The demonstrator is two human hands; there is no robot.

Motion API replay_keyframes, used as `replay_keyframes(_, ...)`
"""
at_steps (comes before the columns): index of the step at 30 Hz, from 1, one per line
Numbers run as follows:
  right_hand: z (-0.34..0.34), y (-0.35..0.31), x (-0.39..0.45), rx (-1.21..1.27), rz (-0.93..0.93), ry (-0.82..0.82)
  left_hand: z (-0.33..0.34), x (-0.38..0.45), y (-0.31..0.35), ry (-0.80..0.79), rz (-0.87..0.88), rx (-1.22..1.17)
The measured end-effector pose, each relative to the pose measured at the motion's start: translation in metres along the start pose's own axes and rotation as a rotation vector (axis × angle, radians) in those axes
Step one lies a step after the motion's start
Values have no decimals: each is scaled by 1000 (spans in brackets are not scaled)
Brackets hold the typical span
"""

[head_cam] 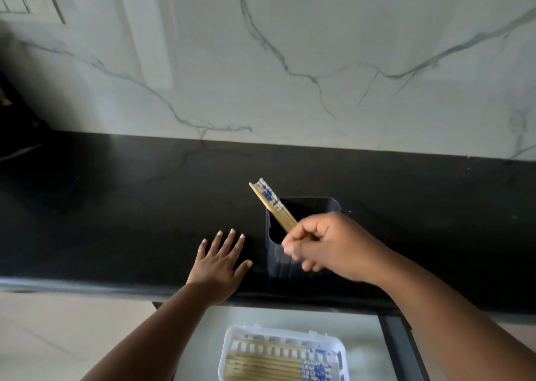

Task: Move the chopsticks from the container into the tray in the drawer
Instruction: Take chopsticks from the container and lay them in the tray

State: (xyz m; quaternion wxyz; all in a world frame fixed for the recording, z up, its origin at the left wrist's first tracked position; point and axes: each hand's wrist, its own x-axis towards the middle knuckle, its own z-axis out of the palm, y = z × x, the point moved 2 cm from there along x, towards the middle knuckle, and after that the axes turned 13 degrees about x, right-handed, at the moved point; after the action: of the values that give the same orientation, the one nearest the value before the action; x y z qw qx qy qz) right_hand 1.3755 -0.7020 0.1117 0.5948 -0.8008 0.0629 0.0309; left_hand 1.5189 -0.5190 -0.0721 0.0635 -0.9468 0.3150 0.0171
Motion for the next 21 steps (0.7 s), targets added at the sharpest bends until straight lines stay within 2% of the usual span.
replay_keyframes(2,-11,-5,16,-64,-43,169,-1,1,0,-14,-1,-5)
replay_keyframes(5,-13,5,39,-263,-1,283,-4,2,-1,-45,12,-29)
replay_keyframes(10,3,19,60,-544,166,341,-6,3,-1,-80,32,-39)
replay_keyframes(15,18,14,76,-828,195,340,-3,5,-2,-103,40,-39)
replay_keyframes(21,13,17,80,-770,151,344,-2,6,-3,-103,47,-41)
